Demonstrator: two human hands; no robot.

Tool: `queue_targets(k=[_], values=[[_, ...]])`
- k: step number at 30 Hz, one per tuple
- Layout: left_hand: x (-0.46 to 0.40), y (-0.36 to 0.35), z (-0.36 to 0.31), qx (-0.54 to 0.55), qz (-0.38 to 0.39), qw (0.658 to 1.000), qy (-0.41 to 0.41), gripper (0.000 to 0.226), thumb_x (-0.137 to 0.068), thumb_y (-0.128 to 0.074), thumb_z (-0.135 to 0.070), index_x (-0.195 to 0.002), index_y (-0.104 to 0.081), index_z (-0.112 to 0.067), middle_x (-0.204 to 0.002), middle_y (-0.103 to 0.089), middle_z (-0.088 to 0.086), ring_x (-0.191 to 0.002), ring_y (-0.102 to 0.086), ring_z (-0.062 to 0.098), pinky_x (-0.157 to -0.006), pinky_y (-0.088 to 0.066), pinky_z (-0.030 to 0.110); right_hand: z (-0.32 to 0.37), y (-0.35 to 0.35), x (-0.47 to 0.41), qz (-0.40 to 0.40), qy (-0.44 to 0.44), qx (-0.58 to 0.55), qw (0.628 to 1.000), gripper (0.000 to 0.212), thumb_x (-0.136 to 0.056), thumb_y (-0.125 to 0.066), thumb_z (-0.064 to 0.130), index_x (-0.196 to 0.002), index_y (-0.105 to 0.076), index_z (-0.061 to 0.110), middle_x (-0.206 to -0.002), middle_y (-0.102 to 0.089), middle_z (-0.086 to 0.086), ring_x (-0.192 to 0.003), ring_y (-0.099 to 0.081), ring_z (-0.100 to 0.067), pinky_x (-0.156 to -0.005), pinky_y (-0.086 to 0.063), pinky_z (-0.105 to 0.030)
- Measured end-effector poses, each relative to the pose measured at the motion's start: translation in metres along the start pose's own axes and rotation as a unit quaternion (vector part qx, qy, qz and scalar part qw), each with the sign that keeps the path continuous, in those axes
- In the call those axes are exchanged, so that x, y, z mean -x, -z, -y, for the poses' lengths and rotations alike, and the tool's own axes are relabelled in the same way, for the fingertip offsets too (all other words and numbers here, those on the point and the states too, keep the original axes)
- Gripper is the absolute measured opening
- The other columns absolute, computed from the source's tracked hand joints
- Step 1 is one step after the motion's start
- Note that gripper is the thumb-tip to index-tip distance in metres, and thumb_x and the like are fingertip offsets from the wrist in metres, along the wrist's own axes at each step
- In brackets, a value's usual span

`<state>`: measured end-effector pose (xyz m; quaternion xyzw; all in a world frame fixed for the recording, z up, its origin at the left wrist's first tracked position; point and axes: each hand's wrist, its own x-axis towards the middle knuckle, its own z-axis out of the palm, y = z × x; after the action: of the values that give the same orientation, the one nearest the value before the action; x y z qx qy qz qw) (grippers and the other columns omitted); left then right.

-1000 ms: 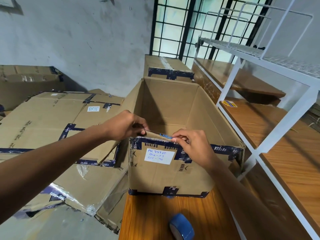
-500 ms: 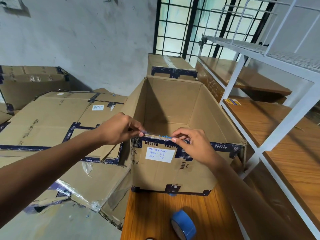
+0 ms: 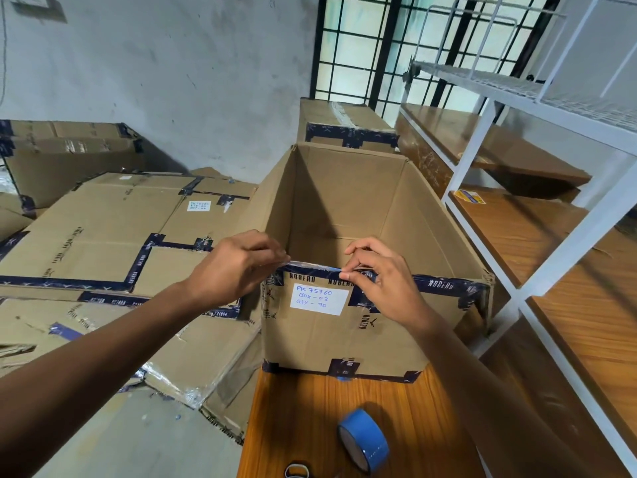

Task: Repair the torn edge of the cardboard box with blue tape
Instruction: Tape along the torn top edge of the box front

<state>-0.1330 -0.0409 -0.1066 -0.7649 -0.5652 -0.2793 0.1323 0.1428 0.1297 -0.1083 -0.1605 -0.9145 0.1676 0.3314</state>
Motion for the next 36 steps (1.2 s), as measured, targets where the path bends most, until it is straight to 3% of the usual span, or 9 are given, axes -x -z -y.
queue_targets(k=[3,9,12,17,21,24,28,32,36], values=[[0.003,-0.003,0.003,-0.038,-0.005,0.999,-0.029,0.030,-0.098,-0.067,-0.024,-0.123,-0.080,-0.013,-0.116,-0.077,0.005,-0.100,-0.073,0.019,-0.085,-0.049,0.021,-0.001,-0.003,0.001,-0.005,0.040,0.017,0.999,0.007,-0.095,-0.076,0.013,-0.090,-0.072,0.016,-0.123,-0.064,0.005,-0.116,-0.060,-0.012,-0.091,-0.051,-0.031],[0.009,-0.013,0.014,-0.073,-0.042,0.994,-0.073,0.030,-0.105,-0.066,-0.016,-0.132,-0.074,-0.008,-0.106,-0.075,0.010,-0.086,-0.071,0.023,-0.069,-0.061,0.032,-0.004,-0.009,0.006,-0.022,0.089,0.060,0.994,0.008,-0.094,-0.072,0.000,-0.093,-0.073,0.008,-0.112,-0.068,-0.001,-0.107,-0.060,-0.018,-0.088,-0.051,-0.031],[0.010,-0.016,0.016,-0.088,-0.067,0.990,-0.089,0.030,-0.104,-0.062,-0.014,-0.130,-0.074,-0.005,-0.098,-0.074,0.011,-0.081,-0.066,0.024,-0.069,-0.065,0.044,-0.003,-0.010,0.006,-0.027,0.094,0.064,0.993,0.005,-0.096,-0.071,0.001,-0.094,-0.072,0.006,-0.106,-0.066,-0.003,-0.103,-0.059,-0.018,-0.085,-0.052,-0.033],[0.012,-0.017,0.018,-0.095,-0.083,0.988,-0.094,0.023,-0.108,-0.060,-0.015,-0.121,-0.073,-0.003,-0.092,-0.071,0.013,-0.077,-0.065,0.028,-0.067,-0.064,0.050,0.003,-0.010,0.008,-0.034,0.085,0.068,0.993,0.005,-0.099,-0.072,0.007,-0.103,-0.070,0.006,-0.114,-0.062,-0.004,-0.106,-0.061,-0.016,-0.087,-0.057,-0.028],[0.012,-0.016,0.018,-0.082,-0.063,0.990,-0.099,0.023,-0.111,-0.054,-0.019,-0.121,-0.071,-0.007,-0.107,-0.076,0.012,-0.087,-0.072,0.029,-0.075,-0.065,0.050,0.001,-0.012,0.013,-0.043,0.103,0.083,0.990,0.005,-0.096,-0.074,0.007,-0.101,-0.075,0.004,-0.114,-0.064,-0.007,-0.109,-0.059,-0.014,-0.087,-0.057,-0.031],[0.011,-0.013,0.016,-0.072,-0.047,0.991,-0.106,0.017,-0.103,-0.067,-0.013,-0.118,-0.072,-0.008,-0.117,-0.075,0.011,-0.099,-0.074,0.026,-0.078,-0.065,0.045,-0.001,-0.011,0.014,-0.048,0.095,0.077,0.991,0.005,-0.095,-0.076,0.009,-0.098,-0.075,0.005,-0.115,-0.063,-0.008,-0.111,-0.057,-0.015,-0.084,-0.058,-0.031],[0.010,-0.010,0.013,-0.068,-0.026,0.993,-0.091,0.033,-0.087,-0.085,-0.002,-0.116,-0.071,-0.008,-0.115,-0.070,0.012,-0.093,-0.071,0.024,-0.068,-0.061,0.034,-0.002,-0.011,0.014,-0.052,0.102,0.089,0.989,0.005,-0.093,-0.078,0.009,-0.095,-0.075,0.005,-0.109,-0.064,-0.008,-0.104,-0.056,-0.016,-0.078,-0.055,-0.030],[0.009,-0.009,0.013,-0.067,-0.020,0.993,-0.100,0.033,-0.084,-0.086,0.000,-0.113,-0.072,-0.006,-0.112,-0.070,0.013,-0.089,-0.070,0.024,-0.065,-0.060,0.034,-0.003,-0.011,0.015,-0.053,0.119,0.095,0.987,0.009,-0.095,-0.074,0.013,-0.093,-0.075,0.004,-0.108,-0.064,-0.009,-0.105,-0.057,-0.018,-0.079,-0.054,-0.027],[0.010,-0.010,0.018,-0.084,-0.021,0.989,-0.118,0.021,-0.092,-0.077,-0.003,-0.113,-0.071,-0.007,-0.113,-0.070,0.013,-0.092,-0.070,0.026,-0.065,-0.062,0.039,-0.009,-0.012,0.013,-0.043,0.128,0.098,0.986,0.002,-0.092,-0.078,0.003,-0.094,-0.077,0.003,-0.108,-0.066,-0.011,-0.107,-0.059,-0.023,-0.081,-0.054,-0.035]])
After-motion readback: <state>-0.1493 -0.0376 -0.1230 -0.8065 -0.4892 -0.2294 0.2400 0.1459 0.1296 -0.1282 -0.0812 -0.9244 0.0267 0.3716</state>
